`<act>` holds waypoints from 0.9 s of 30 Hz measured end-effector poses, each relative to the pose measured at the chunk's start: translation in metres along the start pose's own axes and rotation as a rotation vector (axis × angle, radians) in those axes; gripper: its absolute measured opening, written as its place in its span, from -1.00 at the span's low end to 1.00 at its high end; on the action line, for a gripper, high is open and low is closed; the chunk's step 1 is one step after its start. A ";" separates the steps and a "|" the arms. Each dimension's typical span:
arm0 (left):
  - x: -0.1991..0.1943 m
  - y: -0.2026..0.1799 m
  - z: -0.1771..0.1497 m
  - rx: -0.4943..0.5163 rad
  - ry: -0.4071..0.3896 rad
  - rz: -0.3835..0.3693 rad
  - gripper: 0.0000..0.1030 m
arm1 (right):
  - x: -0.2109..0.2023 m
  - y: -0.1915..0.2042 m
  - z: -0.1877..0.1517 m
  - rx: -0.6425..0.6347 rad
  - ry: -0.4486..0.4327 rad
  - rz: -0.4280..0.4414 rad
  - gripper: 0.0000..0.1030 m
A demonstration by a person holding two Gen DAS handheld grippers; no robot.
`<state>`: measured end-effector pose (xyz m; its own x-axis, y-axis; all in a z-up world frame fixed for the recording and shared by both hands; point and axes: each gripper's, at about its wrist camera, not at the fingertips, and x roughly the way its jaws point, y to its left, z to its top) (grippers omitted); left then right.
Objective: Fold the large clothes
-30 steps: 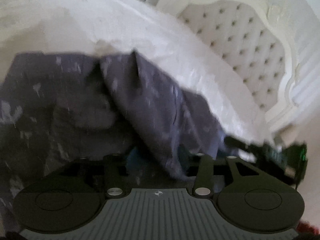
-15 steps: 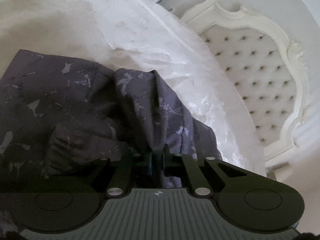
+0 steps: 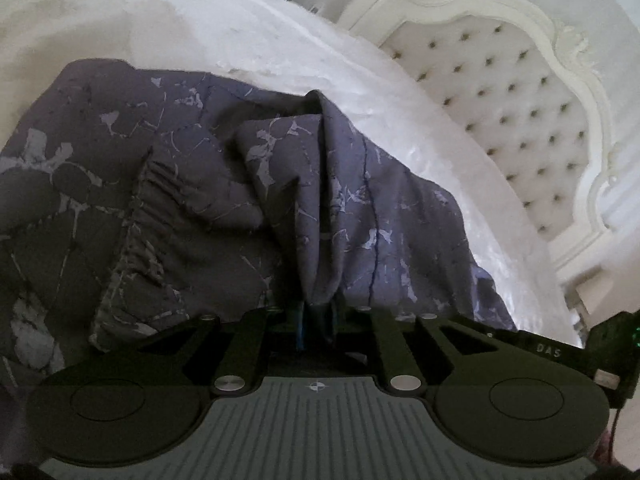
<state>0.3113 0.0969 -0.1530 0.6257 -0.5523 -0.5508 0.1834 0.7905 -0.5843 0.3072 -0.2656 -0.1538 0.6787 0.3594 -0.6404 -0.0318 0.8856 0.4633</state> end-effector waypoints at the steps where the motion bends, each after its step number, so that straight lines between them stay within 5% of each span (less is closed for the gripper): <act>1: -0.003 -0.001 0.001 0.008 -0.005 0.005 -0.69 | -0.001 0.001 -0.001 -0.001 -0.009 -0.003 -0.21; 4: -0.021 -0.013 0.000 0.075 -0.063 0.032 -0.26 | -0.016 0.009 -0.003 -0.044 -0.060 -0.033 0.30; 5: -0.031 -0.020 0.000 0.118 -0.095 0.053 -0.01 | -0.022 0.013 -0.002 -0.066 -0.088 -0.047 0.35; 7: -0.046 -0.032 -0.002 0.205 -0.147 0.078 0.16 | -0.038 0.022 -0.006 -0.123 -0.151 -0.060 0.35; 11: -0.044 -0.064 -0.005 0.352 -0.165 0.122 0.23 | -0.056 0.050 -0.017 -0.264 -0.232 -0.044 0.21; 15: -0.023 -0.079 -0.012 0.410 -0.128 0.161 0.30 | -0.047 0.074 -0.029 -0.379 -0.213 -0.055 0.12; 19: -0.004 -0.068 -0.024 0.423 -0.066 0.292 0.34 | -0.018 0.069 -0.041 -0.391 -0.100 -0.093 0.06; 27: -0.004 -0.046 -0.045 0.456 -0.143 0.276 0.52 | -0.011 0.057 -0.061 -0.357 -0.126 -0.083 0.24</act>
<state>0.2664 0.0503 -0.1506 0.7882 -0.2915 -0.5420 0.2874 0.9531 -0.0946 0.2533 -0.2009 -0.1573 0.7737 0.2628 -0.5764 -0.2114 0.9648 0.1562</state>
